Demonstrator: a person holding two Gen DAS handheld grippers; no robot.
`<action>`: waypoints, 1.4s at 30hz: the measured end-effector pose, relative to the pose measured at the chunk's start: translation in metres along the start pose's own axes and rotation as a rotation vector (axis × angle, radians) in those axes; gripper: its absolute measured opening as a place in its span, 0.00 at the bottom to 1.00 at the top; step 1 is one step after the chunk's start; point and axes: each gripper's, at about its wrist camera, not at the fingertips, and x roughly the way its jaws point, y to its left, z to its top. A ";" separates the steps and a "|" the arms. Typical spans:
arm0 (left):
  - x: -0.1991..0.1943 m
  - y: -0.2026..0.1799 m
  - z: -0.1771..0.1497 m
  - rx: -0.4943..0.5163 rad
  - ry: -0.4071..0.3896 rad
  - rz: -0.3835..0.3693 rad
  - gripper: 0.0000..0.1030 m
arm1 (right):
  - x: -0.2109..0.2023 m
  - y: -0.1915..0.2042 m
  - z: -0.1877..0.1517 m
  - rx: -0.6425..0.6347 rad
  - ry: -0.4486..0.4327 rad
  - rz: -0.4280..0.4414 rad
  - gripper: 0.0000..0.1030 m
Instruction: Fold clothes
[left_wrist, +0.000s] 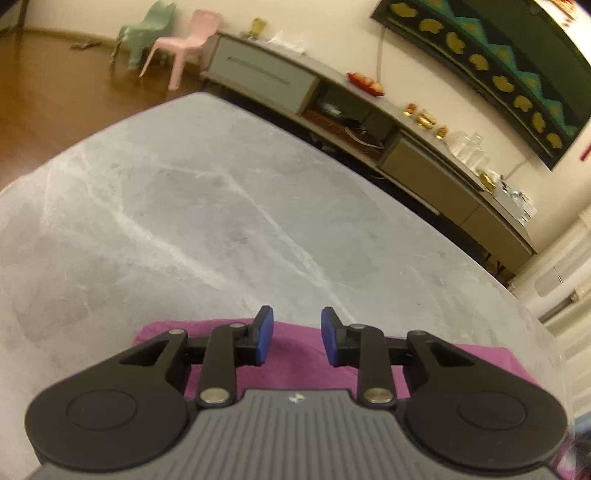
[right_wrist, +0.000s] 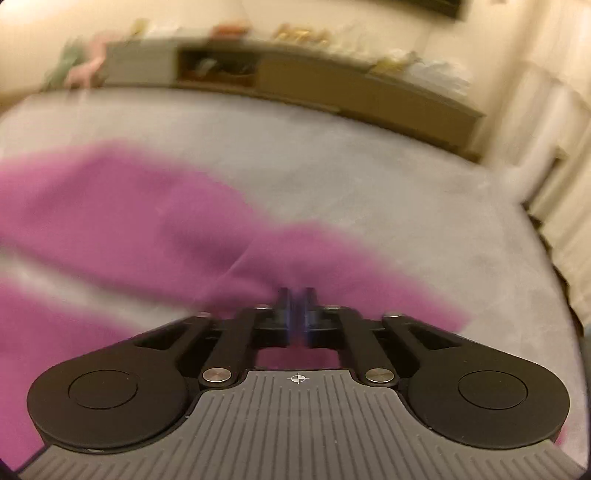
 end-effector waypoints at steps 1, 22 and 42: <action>-0.002 -0.001 0.000 0.012 -0.008 0.006 0.27 | -0.007 -0.029 0.007 0.099 -0.043 -0.064 0.00; 0.013 -0.024 -0.030 0.141 0.080 0.098 0.52 | 0.004 0.013 0.005 0.009 0.043 0.032 0.00; -0.050 -0.125 -0.136 0.534 -0.096 -0.141 0.10 | -0.011 -0.050 0.016 0.234 -0.106 -0.157 0.76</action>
